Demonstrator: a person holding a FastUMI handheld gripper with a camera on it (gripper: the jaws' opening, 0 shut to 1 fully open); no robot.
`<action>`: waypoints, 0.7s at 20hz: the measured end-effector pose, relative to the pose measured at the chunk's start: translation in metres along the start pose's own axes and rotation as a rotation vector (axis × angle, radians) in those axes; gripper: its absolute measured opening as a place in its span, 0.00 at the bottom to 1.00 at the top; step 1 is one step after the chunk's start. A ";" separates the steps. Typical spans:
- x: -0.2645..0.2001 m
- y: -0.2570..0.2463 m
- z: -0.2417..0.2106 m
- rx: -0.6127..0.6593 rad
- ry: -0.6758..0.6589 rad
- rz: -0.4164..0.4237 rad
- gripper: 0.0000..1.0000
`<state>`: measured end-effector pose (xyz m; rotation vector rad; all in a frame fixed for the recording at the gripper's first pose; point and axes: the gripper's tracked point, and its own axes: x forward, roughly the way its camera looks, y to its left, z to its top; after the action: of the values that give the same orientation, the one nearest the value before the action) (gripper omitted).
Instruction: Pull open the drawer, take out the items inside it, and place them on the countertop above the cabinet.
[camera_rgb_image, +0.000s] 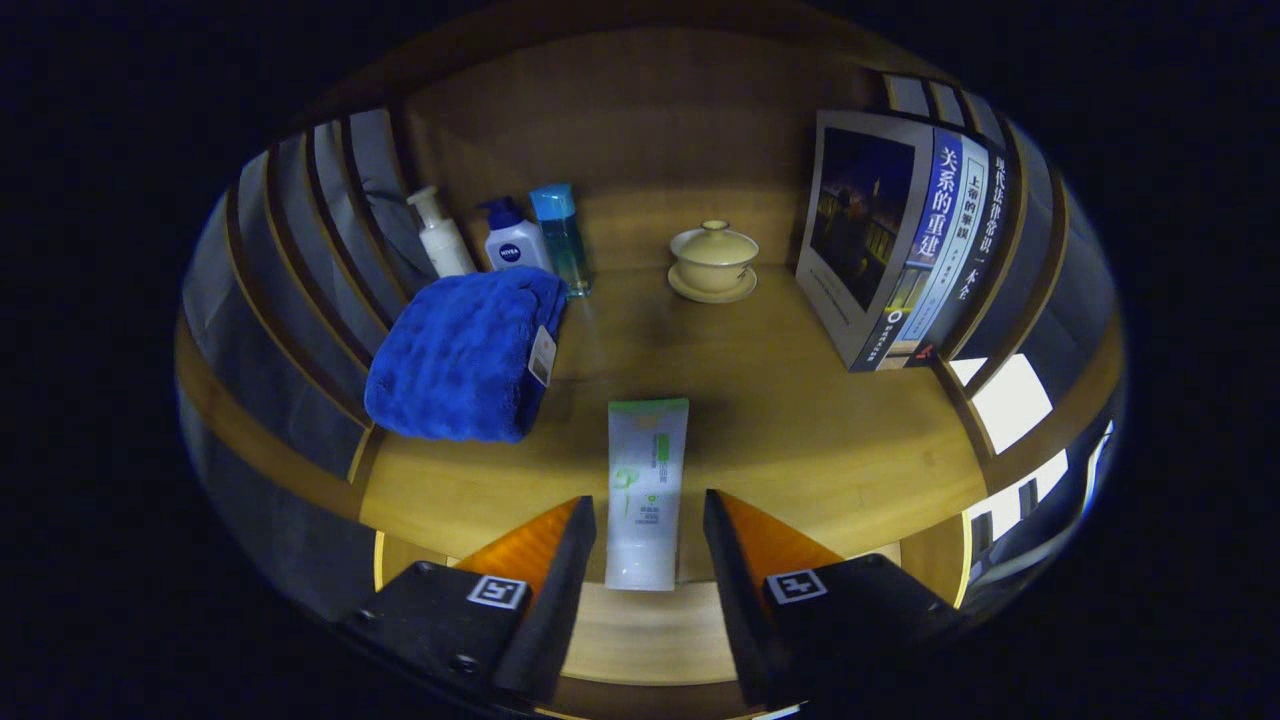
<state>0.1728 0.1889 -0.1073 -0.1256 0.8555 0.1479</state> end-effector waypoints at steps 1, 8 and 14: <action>-0.005 -0.001 0.002 -0.012 -0.023 0.001 0.79; -0.065 -0.012 0.002 -0.070 -0.208 -0.014 0.99; -0.113 -0.020 -0.018 -0.075 -0.313 -0.015 0.99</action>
<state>0.0901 0.1577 -0.0324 -0.1745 0.5366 0.1805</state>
